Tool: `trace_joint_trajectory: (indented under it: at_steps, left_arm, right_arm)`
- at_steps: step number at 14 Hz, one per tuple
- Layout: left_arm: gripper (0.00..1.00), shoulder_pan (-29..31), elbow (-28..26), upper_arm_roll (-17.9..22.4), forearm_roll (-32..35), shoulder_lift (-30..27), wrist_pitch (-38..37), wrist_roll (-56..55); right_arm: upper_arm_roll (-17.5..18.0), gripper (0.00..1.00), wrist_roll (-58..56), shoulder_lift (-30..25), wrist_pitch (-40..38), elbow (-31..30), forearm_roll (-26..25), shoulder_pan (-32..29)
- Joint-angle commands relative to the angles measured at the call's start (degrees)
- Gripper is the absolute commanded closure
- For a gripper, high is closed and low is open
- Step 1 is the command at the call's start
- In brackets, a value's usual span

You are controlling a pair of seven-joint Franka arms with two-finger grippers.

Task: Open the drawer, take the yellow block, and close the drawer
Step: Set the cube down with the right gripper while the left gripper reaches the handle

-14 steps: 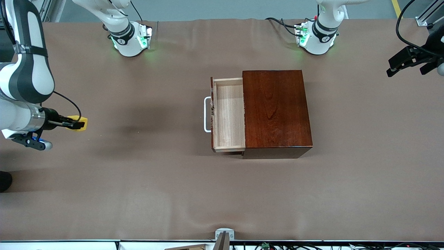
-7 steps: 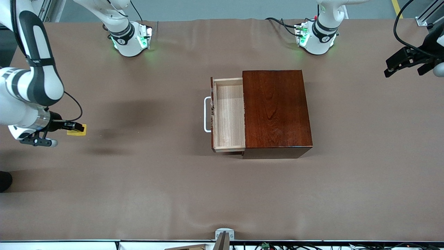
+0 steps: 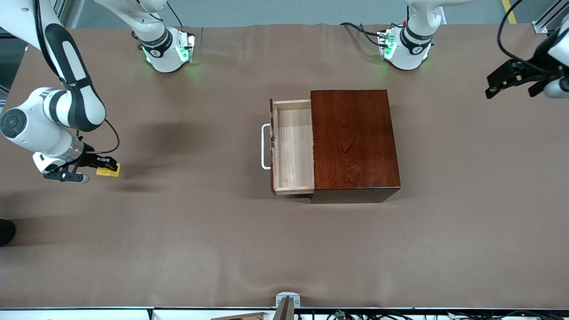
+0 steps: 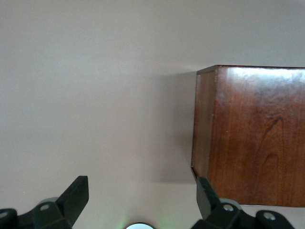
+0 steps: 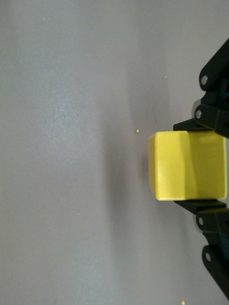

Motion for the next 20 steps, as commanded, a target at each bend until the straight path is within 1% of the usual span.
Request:
trace_joint_trajectory:
  at_steps: [1, 4, 6, 8, 9, 10, 11, 12, 13, 14, 15, 16, 19, 20]
  left_arm:
    - [0.0, -0.05, 4.46, -5.04, -0.34, 4.49, -0.87, -4.75]
    - [0.0, -0.31, 7.02, -12.32, -0.07, 9.24, -0.61, -9.66]
    - [0.0, -2.67, 8.68, -16.03, -0.07, 12.49, 0.0, -18.35]
    - [0.0, -8.02, 10.97, -16.48, 0.01, 16.35, 2.19, -25.3]
    - [0.0, -10.92, 11.5, -16.39, 0.01, 17.94, 3.94, -29.51]
    - [0.0, -13.65, 11.85, -16.39, 0.01, 19.52, 6.92, -34.77]
    - [0.0, -16.63, 12.73, -16.3, 0.01, 21.88, 9.56, -39.7]
    - [0.0, -19.8, 14.48, -15.96, 0.01, 24.69, 11.76, -43.49]
    - [0.0, -22.87, 16.15, -15.6, 0.1, 28.03, 14.31, -47.97]
    - [0.0, -25.95, 16.77, -14.56, 0.45, 30.85, 16.77, -52.36]
    - [0.0, -29.46, 16.95, -12.46, 1.41, 33.05, 20.45, -55.1]
    - [0.0, -33.67, 17.65, -9.39, 1.51, 34.98, 23.88, -58.0]
    - [0.0, -47.73, 22.92, 0.45, 1.42, 43.42, 32.41, -68.81]
    - [0.0, -50.91, 23.02, 2.83, 1.33, 44.66, 36.53, -71.45]
  right_arm:
    - [0.66, 1.0, -0.32, -0.63, 5.5, -4.64, -1.07, -1.02]
    - [0.66, 1.0, -0.24, 1.48, 7.8, -5.26, -1.07, -1.11]
    - [0.66, 1.0, -0.24, 2.53, 12.27, -7.18, -1.07, -1.11]
    - [0.66, 1.0, 0.29, 4.29, 16.4, -8.42, -1.07, -1.02]
    - [0.66, 0.94, 0.29, 4.91, 17.46, -8.51, -1.07, -1.02]
    - [0.66, 0.81, 0.38, 4.91, 17.39, -8.51, -1.07, -1.02]
    - [0.66, 0.59, 0.64, 4.83, 17.3, -8.51, -1.07, -0.94]
    - [0.66, 0.43, 0.9, 4.82, 17.04, -8.51, -0.98, -0.94]
    - [0.66, 0.22, 1.17, 4.65, 16.95, -8.43, -0.98, -0.94]
    - [0.75, 0.0, 1.26, 4.47, 16.77, -8.43, -0.98, -0.85]
    - [0.75, 0.0, 1.26, 4.12, 15.99, -8.34, -0.98, -0.85]
    - [0.75, 0.0, 1.34, 3.69, 14.59, -8.16, -0.98, -0.76]
    - [0.93, 0.0, 1.17, 0.44, 11.34, -7.64, -0.98, -0.5]
    - [0.93, 0.0, 1.08, -0.88, 9.23, -7.11, -0.98, -0.41]
